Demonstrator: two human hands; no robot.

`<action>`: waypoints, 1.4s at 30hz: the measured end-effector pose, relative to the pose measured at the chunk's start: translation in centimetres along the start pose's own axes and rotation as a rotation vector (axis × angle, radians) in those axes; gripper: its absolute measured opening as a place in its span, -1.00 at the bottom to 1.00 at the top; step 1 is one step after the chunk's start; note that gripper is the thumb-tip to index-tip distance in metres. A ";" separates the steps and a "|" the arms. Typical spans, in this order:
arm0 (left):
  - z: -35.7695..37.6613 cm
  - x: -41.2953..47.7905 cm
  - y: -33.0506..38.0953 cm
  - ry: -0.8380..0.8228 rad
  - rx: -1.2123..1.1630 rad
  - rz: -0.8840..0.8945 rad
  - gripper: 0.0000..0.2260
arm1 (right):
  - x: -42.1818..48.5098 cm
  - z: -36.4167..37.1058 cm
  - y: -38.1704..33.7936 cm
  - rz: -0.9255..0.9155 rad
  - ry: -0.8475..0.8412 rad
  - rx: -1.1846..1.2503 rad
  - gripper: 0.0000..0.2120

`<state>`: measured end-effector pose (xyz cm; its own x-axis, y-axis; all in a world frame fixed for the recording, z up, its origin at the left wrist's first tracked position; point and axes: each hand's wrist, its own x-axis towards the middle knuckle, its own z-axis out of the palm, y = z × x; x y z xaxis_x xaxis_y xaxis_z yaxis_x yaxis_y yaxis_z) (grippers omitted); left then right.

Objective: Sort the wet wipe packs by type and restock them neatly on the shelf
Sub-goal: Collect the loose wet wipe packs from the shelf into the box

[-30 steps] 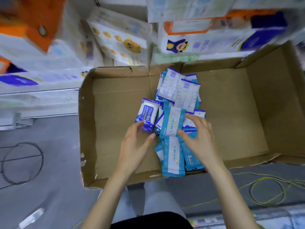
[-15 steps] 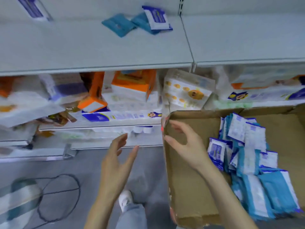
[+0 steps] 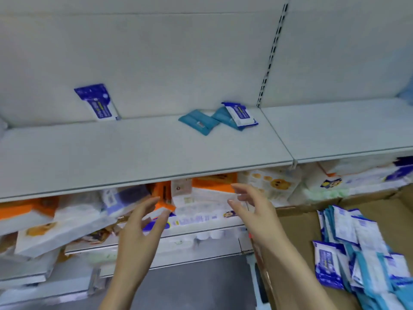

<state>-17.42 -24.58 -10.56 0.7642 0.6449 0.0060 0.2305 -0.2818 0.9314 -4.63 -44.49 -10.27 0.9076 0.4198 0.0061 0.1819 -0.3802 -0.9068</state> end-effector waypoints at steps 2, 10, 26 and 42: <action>0.9 2.2 0.5 -0.034 -0.005 0.006 -0.76 | 2.1 -1.3 0.0 0.006 0.051 0.023 -0.74; 4.1 14.3 1.9 -0.029 0.164 0.016 -0.55 | 17.3 -3.9 1.2 0.113 0.249 0.060 -0.79; 17.5 31.3 4.3 0.032 0.243 -0.177 -0.29 | 34.3 -5.2 3.1 0.195 -0.075 -0.286 -0.38; 10.1 30.1 2.7 0.069 -0.134 -0.327 -0.91 | 35.4 0.8 0.0 0.305 -0.239 -0.103 -0.49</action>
<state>12.32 -13.09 -11.53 0.6198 0.7332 -0.2798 0.3714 0.0400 0.9276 27.23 -29.00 -10.37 0.8146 0.4497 -0.3663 -0.0346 -0.5928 -0.8046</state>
